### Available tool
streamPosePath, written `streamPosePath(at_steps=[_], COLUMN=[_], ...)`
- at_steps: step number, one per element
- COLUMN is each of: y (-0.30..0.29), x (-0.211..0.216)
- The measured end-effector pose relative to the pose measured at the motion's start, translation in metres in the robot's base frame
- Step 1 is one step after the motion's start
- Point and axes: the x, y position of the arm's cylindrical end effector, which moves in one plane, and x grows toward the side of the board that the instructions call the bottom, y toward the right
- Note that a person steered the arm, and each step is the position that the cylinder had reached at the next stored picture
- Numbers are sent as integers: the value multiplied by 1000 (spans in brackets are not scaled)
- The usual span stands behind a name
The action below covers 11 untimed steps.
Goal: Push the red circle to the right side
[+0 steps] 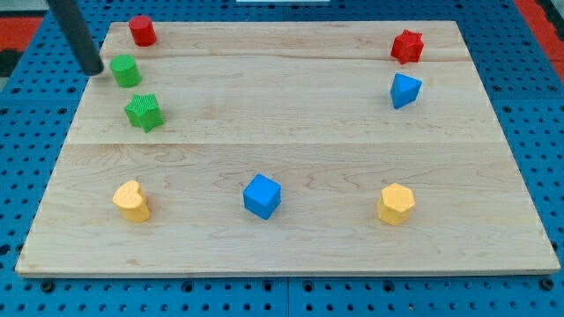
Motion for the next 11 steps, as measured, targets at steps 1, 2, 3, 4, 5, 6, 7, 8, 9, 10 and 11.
streamPosePath(at_steps=[1, 2, 3, 4, 5, 6, 7, 8, 9, 10, 11], y=[35, 33, -42, -30, -40, -12, 33, 47, 59, 38, -36], x=[0, 0, -4, -41, -72, -99, -116, -104, -97, -97, -90])
